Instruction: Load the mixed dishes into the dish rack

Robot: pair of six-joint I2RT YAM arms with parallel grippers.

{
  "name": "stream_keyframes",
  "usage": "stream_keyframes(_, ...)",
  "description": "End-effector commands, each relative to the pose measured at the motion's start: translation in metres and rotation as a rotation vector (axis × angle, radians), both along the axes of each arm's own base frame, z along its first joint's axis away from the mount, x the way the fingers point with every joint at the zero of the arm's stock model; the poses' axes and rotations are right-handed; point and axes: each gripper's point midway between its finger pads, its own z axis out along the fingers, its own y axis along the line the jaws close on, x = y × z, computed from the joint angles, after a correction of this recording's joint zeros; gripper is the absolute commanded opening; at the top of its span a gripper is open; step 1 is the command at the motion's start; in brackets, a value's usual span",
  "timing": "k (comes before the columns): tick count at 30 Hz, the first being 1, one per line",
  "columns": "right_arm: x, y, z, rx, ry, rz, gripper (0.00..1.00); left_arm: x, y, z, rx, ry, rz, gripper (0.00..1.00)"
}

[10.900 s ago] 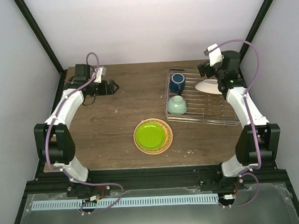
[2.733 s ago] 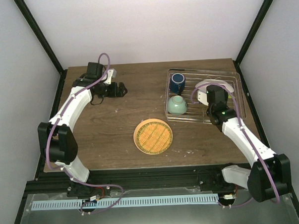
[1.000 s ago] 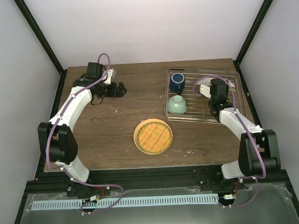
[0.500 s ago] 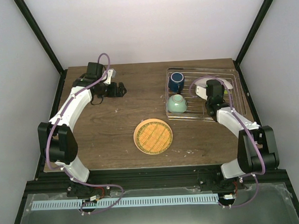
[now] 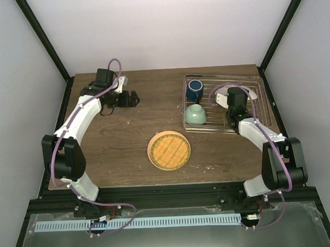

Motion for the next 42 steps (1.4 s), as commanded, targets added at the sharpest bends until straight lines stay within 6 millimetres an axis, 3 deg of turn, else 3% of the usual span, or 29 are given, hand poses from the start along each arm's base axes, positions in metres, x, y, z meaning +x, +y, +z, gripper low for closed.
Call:
stream_keyframes(1,0.008,0.0,0.02,-0.002,-0.064,-0.012,0.75,0.0,-0.001,-0.004,-0.005,0.01,-0.008,1.0)
stream_keyframes(7,0.005,0.014,0.04,0.113,-0.104,0.022,0.84,0.0,-0.001,-0.002,-0.005,0.004,-0.008,1.0)
stream_keyframes(12,-0.009,0.054,0.049,0.257,-0.085,0.143,0.99,0.0,0.002,-0.003,0.01,0.006,-0.001,1.0)
stream_keyframes(17,-0.018,0.088,0.052,0.371,-0.065,0.201,1.0,-0.005,0.003,-0.006,0.016,0.02,-0.004,1.0)
stream_keyframes(22,-0.007,0.124,0.075,0.598,-0.118,0.212,1.0,-0.022,0.01,-0.024,0.055,0.087,0.001,1.0)
stream_keyframes(26,0.015,0.147,0.098,0.843,-0.15,0.169,1.0,-0.048,0.009,-0.038,0.067,0.146,-0.012,1.0)
stream_keyframes(30,0.041,0.174,0.119,1.082,-0.108,0.118,0.97,-0.078,-0.006,-0.049,0.115,0.199,-0.077,0.99)
stream_keyframes(36,0.071,0.204,0.155,1.303,-0.096,0.116,0.97,-0.121,-0.056,-0.051,0.114,0.267,-0.274,0.96)
stream_keyframes(39,0.078,0.211,0.166,1.363,-0.079,0.092,0.97,-0.143,-0.079,-0.054,0.132,0.304,-0.401,0.96)
stream_keyframes(42,0.081,0.211,0.171,1.403,-0.066,0.043,0.99,-0.158,-0.086,-0.064,0.18,0.361,-0.46,0.94)
